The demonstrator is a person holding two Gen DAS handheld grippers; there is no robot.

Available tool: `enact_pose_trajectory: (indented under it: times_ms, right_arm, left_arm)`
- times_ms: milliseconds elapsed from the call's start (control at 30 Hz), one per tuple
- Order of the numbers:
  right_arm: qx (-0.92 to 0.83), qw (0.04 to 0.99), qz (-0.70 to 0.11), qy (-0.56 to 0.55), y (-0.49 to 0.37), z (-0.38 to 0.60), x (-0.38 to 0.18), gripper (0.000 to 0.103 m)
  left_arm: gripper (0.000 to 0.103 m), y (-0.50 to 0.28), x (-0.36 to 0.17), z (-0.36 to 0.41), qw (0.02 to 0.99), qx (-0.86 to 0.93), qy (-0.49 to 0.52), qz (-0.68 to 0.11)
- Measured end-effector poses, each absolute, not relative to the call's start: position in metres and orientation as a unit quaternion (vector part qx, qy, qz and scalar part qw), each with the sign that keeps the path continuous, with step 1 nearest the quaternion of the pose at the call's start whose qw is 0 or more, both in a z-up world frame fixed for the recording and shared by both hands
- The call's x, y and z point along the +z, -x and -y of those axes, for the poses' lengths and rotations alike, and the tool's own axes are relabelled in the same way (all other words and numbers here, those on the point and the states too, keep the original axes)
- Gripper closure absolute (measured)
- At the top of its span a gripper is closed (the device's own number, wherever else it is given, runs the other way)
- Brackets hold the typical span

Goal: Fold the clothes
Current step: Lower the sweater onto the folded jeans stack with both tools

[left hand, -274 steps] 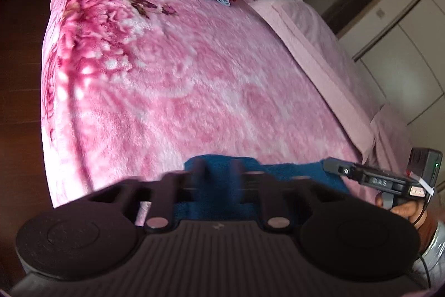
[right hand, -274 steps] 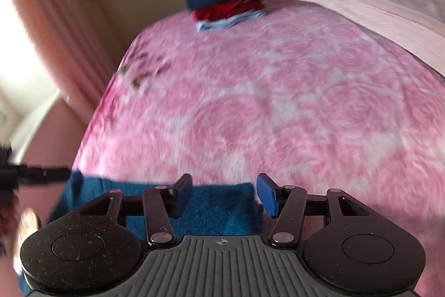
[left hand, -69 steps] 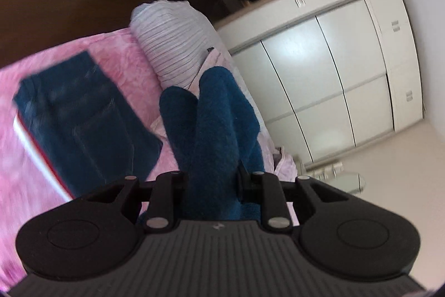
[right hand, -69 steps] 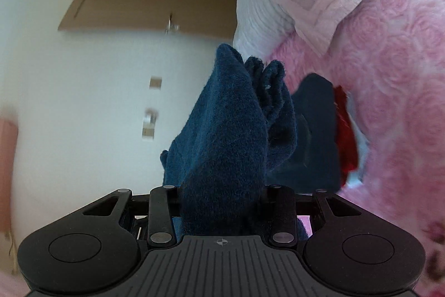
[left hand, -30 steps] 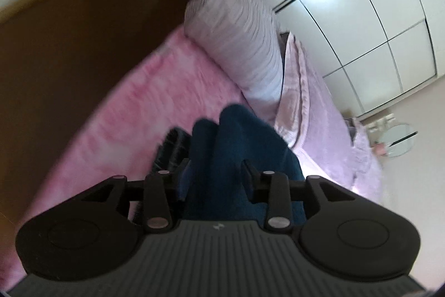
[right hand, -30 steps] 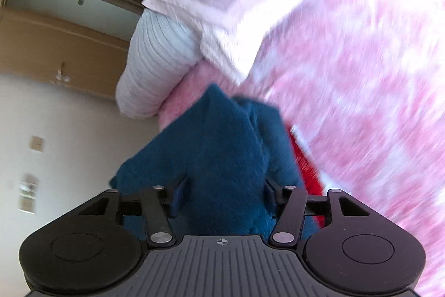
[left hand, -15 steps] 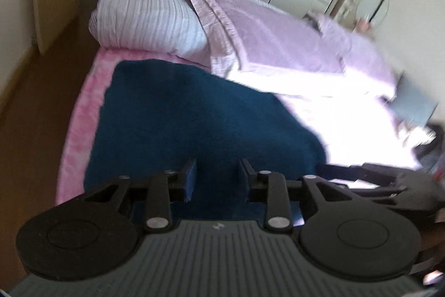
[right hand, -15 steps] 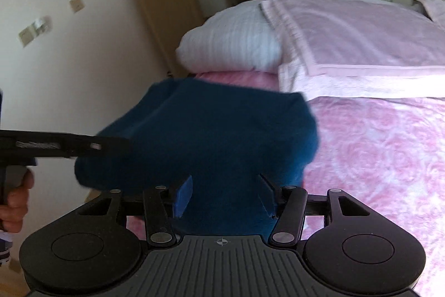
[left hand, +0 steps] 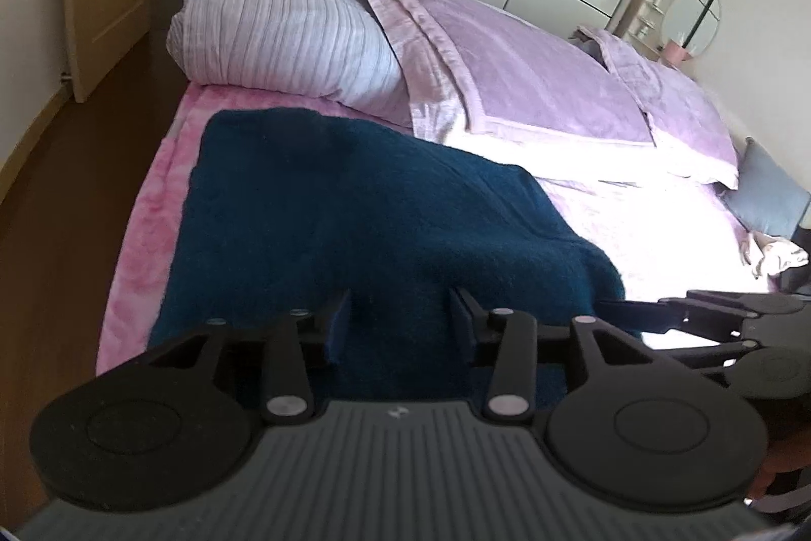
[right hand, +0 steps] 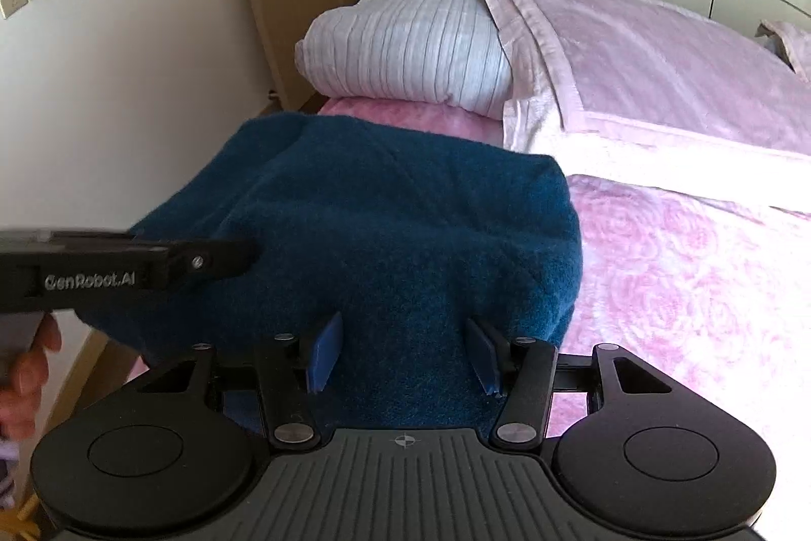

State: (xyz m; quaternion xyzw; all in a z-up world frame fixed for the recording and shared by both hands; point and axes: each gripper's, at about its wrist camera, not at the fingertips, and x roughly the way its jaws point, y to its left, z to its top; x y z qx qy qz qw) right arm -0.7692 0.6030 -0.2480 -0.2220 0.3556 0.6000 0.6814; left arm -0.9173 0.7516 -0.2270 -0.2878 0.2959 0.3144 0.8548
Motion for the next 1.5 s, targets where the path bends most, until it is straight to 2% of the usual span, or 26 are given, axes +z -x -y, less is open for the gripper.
enact_pose_trajectory:
  times_ms: [100, 167, 267, 300, 333, 367, 400, 467, 533, 600, 900, 1100, 1300, 1367, 1400, 1433, 1467, 1500]
  right_arm:
    - [0.603, 0.678, -0.372, 0.197, 0.763, -0.595, -0.242, 0.049]
    - [0.606, 0.677, -0.377, 0.181, 0.758, -0.593, -0.232, 0.049]
    - [0.605, 0.688, -0.367, 0.160, 0.755, -0.582, -0.212, 0.049]
    - [0.606, 0.691, -0.362, 0.153, 0.754, -0.577, -0.206, 0.051]
    - [0.606, 0.694, -0.360, 0.148, 0.753, -0.572, -0.201, 0.064]
    - [0.605, 0.695, -0.362, 0.142, 0.752, -0.570, -0.197, 0.069]
    - [0.602, 0.695, -0.370, 0.134, 0.750, -0.569, -0.195, 0.074]
    - [0.598, 0.692, -0.384, 0.125, 0.747, -0.573, -0.195, 0.074]
    - [0.595, 0.684, -0.398, 0.142, 0.751, -0.581, -0.202, 0.074]
    - [0.590, 0.675, -0.412, 0.166, 0.757, -0.588, -0.213, 0.074]
    - [0.582, 0.667, -0.390, 0.254, 0.788, -0.589, -0.249, 0.075]
    - [0.594, 0.680, -0.364, 0.229, 0.783, -0.580, -0.247, 0.074]
    - [0.590, 0.680, -0.382, 0.207, 0.776, -0.569, -0.220, 0.074]
    - [0.586, 0.676, -0.397, 0.204, 0.777, -0.560, -0.210, 0.072]
    - [0.584, 0.674, -0.405, 0.205, 0.779, -0.556, -0.206, 0.063]
    - [0.579, 0.671, -0.413, 0.209, 0.780, -0.553, -0.204, 0.044]
    - [0.576, 0.670, -0.419, 0.211, 0.780, -0.549, -0.201, 0.037]
    - [0.574, 0.669, -0.424, 0.209, 0.781, -0.544, -0.198, 0.034]
  left_arm:
    - [0.063, 0.925, -0.217, -0.749, 0.850, 0.321, 0.304, -0.288]
    - [0.068, 0.928, -0.205, -0.744, 0.849, 0.327, 0.302, -0.285]
    - [0.092, 0.932, -0.183, -0.731, 0.853, 0.329, 0.285, -0.287]
    - [0.094, 0.933, -0.177, -0.728, 0.856, 0.326, 0.281, -0.288]
    - [0.095, 0.934, -0.172, -0.725, 0.859, 0.321, 0.278, -0.286]
    - [0.095, 0.933, -0.168, -0.724, 0.861, 0.318, 0.277, -0.285]
    - [0.095, 0.932, -0.165, -0.724, 0.862, 0.315, 0.276, -0.283]
    - [0.095, 0.925, -0.167, -0.728, 0.860, 0.316, 0.281, -0.285]
    - [0.095, 0.915, -0.180, -0.734, 0.845, 0.319, 0.284, -0.322]
    - [0.092, 0.911, -0.194, -0.730, 0.846, 0.325, 0.261, -0.332]
    - [0.082, 0.927, -0.223, -0.717, 0.840, 0.333, 0.277, -0.326]
    - [0.081, 0.923, -0.213, -0.713, 0.835, 0.359, 0.275, -0.313]
    - [0.082, 0.926, -0.183, -0.698, 0.817, 0.395, 0.270, -0.323]
    - [0.078, 0.928, -0.173, -0.687, 0.806, 0.409, 0.267, -0.335]
    - [0.075, 0.929, -0.168, -0.681, 0.800, 0.416, 0.266, -0.341]
    - [0.074, 0.931, -0.163, -0.675, 0.794, 0.422, 0.265, -0.346]
    - [0.073, 0.933, -0.158, -0.669, 0.791, 0.427, 0.264, -0.350]
    - [0.070, 0.935, -0.153, -0.664, 0.788, 0.429, 0.264, -0.354]
